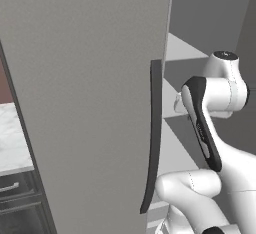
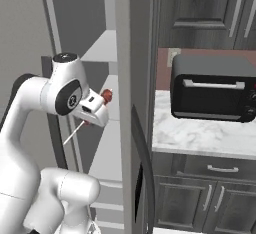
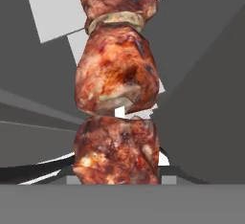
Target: Store the kebab skewer in the freezer for long-term storage. Close the freezer door after placing the cooked food.
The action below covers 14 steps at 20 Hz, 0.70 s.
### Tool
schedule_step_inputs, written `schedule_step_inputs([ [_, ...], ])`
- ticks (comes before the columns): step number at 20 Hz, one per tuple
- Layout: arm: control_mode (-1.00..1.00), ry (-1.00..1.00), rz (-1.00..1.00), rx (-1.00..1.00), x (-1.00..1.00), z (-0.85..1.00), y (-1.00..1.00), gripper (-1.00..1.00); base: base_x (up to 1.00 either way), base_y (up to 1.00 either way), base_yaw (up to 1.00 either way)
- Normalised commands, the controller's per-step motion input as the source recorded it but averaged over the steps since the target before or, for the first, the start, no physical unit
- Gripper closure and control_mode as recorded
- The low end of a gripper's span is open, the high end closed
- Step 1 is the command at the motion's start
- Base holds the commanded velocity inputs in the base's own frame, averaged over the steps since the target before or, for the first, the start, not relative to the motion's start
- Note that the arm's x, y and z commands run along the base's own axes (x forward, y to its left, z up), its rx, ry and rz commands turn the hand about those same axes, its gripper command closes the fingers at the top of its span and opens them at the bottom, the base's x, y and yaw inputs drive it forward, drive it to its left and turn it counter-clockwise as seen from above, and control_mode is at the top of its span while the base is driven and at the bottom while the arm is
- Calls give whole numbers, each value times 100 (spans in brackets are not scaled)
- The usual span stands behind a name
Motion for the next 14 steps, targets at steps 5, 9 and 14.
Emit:
schedule_step_inputs([
  [5, -100, -7, 8, -4, 26, -36, -10, 100, 0, 0, 0],
  [9, -100, -1, 7, 0, 35, -14, -7, 100, 0, 0, 0],
  [14, -100, 0, 6, 0, 37, -7, -4, 100, 0, 0, 0],
])
